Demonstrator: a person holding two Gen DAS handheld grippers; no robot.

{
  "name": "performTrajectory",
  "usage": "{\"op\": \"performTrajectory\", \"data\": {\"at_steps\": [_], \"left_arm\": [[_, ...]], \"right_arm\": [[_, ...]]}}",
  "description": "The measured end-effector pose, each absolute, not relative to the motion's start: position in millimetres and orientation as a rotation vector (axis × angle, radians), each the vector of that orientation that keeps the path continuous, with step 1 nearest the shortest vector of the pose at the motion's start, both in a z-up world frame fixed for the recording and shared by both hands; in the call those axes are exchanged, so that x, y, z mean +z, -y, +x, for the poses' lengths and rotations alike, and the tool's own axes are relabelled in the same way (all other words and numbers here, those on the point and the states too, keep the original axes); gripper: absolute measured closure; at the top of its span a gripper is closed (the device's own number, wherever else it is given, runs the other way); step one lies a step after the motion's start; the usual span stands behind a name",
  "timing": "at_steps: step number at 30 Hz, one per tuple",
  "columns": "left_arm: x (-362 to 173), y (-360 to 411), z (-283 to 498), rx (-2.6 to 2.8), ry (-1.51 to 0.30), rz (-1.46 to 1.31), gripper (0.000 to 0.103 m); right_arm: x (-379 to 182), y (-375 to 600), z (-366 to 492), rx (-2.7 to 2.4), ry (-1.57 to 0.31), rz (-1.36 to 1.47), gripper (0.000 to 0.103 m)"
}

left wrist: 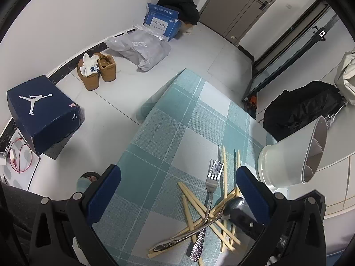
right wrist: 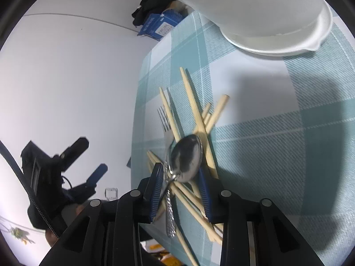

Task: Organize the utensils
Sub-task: 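Lower the right gripper onto the silver spoon and close on it, then lift the silver spoon with the right gripper toward the white holder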

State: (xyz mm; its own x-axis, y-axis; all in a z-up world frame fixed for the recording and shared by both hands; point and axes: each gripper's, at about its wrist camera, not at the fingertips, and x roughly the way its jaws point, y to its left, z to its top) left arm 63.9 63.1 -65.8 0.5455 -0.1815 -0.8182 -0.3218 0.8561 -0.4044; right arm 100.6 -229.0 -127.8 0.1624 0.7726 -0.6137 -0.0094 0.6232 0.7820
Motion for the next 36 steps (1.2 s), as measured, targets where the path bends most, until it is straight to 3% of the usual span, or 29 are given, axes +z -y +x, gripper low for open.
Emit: {"op": "performTrajectory", "data": {"at_steps": [5, 11, 14, 29, 36], "left_arm": [[-69, -70, 61, 0.084, -1.014, -0.578, 0.001], [-71, -75, 58, 0.079, -1.013, -0.601, 0.001], [-70, -74, 57, 0.086, -1.006, -0.575, 0.002], [-68, -55, 68, 0.072, -1.064, -0.377, 0.001], [-78, -25, 89, -0.016, -1.180, -0.221, 0.001]], "right_arm": [[-129, 223, 106, 0.617, -1.257, 0.710, 0.070], [-131, 216, 108, 0.587, -1.239, 0.709, 0.080], [-124, 214, 108, 0.576, -1.228, 0.670, 0.098], [-57, 242, 96, 0.625, -0.998, 0.550, 0.102], [-20, 273, 80, 0.647, -0.885, 0.492, 0.102]]}}
